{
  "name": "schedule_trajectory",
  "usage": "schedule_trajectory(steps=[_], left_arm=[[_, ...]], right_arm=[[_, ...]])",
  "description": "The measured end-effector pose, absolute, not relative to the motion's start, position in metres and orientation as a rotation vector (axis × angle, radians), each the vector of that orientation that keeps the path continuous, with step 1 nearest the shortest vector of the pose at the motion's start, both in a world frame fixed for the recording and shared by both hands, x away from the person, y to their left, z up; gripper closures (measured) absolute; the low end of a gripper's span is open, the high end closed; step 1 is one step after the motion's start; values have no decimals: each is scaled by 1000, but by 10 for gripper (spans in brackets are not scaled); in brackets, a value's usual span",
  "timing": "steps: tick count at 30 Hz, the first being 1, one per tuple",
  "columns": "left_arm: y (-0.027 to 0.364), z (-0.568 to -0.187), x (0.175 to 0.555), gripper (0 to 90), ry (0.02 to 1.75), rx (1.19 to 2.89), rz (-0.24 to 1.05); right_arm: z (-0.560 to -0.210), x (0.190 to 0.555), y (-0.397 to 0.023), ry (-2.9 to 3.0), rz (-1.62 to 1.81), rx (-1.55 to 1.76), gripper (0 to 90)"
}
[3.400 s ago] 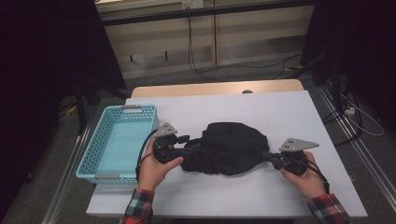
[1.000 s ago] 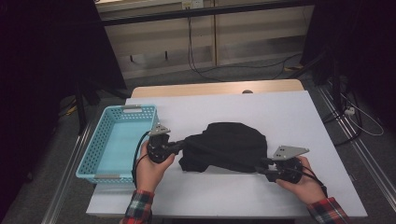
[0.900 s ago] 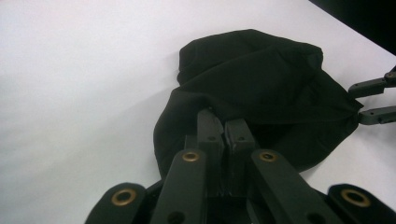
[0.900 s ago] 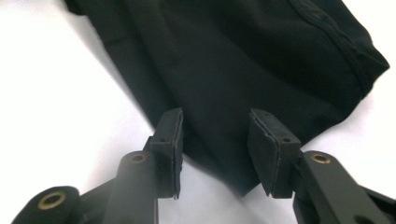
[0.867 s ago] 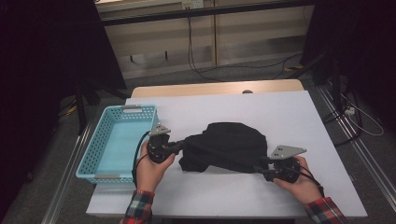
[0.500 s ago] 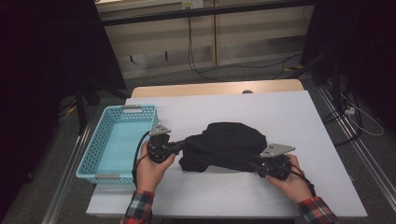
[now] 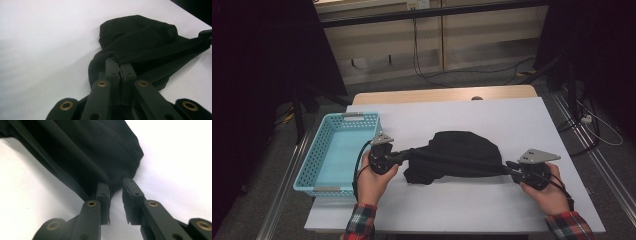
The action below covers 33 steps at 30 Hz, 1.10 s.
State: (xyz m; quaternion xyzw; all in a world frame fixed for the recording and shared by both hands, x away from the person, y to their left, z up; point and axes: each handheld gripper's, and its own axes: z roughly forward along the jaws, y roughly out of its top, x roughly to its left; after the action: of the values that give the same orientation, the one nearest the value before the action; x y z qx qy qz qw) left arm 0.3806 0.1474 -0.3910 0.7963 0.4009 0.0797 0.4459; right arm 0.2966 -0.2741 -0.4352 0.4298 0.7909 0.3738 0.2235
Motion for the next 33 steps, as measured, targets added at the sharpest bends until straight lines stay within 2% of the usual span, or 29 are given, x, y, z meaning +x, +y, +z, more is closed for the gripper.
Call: schedule_trajectory(steps=[6,7,11,12,13,15,19,25,29,33], left_arm=[[150,-390,381,876,990,1976,196],[150,-390,381,876,992,1974,192],[146,-392,380,876,998,1977,189],[146,-393,381,876,988,1997,191],[146,-393,381,876,988,1997,191],[146,-393,381,876,1000,1984,187],[148,-393,381,876,995,1987,191],[146,-393,381,876,998,1981,190],[146,-393,381,875,993,1987,190],[145,-394,381,875,997,1984,189]], right_arm=[[-433,295,-278,2178,1041,1209,753],[-434,296,-278,2175,1043,1215,717],[-437,296,-274,2222,1065,1180,685],[-438,295,-271,2235,1084,1167,645],[-438,295,-271,2235,1084,1167,645],[-437,294,-268,2233,1139,1175,563],[-433,293,-268,2210,1226,1201,508],[-435,289,-263,2246,1230,1149,502],[-439,286,-252,2304,1194,1075,542],[-448,287,-246,2351,1155,1055,520]])
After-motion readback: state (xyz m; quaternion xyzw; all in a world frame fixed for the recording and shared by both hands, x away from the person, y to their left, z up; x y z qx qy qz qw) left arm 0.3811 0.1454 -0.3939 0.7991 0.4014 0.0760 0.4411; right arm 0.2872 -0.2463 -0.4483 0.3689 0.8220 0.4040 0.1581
